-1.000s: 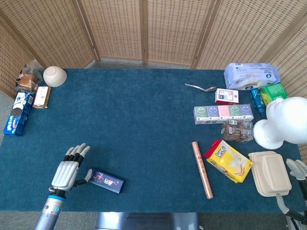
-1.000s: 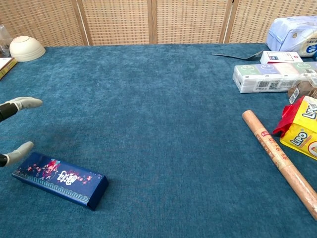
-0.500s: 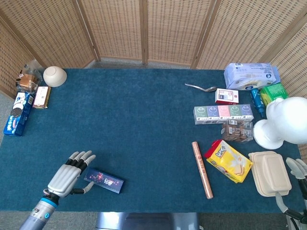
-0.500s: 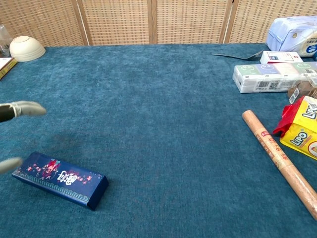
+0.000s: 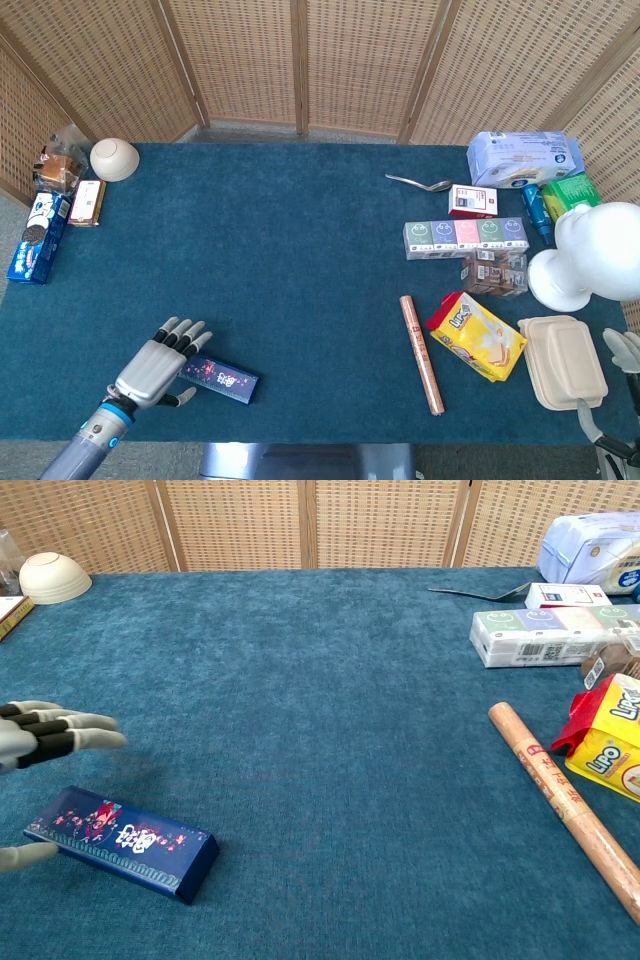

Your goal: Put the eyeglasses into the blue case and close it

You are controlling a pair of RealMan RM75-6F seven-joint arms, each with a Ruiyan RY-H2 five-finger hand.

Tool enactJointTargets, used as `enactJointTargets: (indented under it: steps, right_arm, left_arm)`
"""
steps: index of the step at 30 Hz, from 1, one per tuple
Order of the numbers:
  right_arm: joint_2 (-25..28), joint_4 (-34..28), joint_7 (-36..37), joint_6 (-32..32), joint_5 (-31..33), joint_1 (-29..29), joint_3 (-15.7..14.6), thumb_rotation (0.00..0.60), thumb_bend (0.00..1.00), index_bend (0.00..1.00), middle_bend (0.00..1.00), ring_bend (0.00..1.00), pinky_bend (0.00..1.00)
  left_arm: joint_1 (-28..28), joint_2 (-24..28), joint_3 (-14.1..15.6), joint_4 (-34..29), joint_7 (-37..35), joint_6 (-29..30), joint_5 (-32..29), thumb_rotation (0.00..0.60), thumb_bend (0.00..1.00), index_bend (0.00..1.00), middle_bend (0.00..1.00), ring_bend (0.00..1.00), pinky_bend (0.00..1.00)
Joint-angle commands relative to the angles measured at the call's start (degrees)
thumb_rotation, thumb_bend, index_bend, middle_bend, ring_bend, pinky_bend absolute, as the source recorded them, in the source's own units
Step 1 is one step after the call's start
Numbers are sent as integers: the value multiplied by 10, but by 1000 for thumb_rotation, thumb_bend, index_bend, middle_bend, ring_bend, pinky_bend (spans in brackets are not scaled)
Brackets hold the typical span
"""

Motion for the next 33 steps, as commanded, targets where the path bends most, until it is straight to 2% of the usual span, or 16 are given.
enactJointTargets:
  steps: [1,5,11,14,16,18,22,25,29,33]
  right_arm:
    - [0,0,-1,2,2,-2,1,332,442,0,119,95,339]
    - [1,0,1,5,4,-6,2,332,441,0,119,95,339]
    - [2,3,6,6,6,-7,5,334,440,0,120,95,339]
    - [1,5,9,6,7,-8,5,331,440,0,120,95,339]
    - [1,7,11,8,9,-10,5,330,441,0,120,95,339]
    - [1,9,14,9,10,-11,6,334,441,0,120,95,339]
    - [1,12,20,11,11,-14,6,330,441,0,119,95,339]
    - [0,13,22,12,11,-15,7,333,442,0,119,95,339]
    - [-1,15,25,13,14,-17,7,333,440,0,120,95,339]
    - [-3,17,29,15,17,-19,8,332,439,0,119,95,339]
  left_arm:
    - [-10,-20,3,14,27,0,0,412,262,14,0,0,0]
    - [-12,-32,12,26,45,6,13,462,263,0,0,0,0]
    - [-8,-56,24,47,35,14,31,473,263,17,0,0,0]
    - [-8,-70,25,57,29,18,39,507,261,108,0,0,0]
    - [-5,-83,26,68,23,27,51,538,261,249,0,0,0]
    - [-3,-90,27,75,18,33,59,559,261,339,0,0,0]
    - [0,-105,25,88,16,40,58,568,260,479,0,0,0]
    - [1,-112,21,92,14,45,57,561,268,526,0,0,0]
    - [0,-114,14,92,9,52,58,562,274,529,0,0,0]
    - [-11,-102,-13,76,-8,57,49,562,274,523,0,0,0]
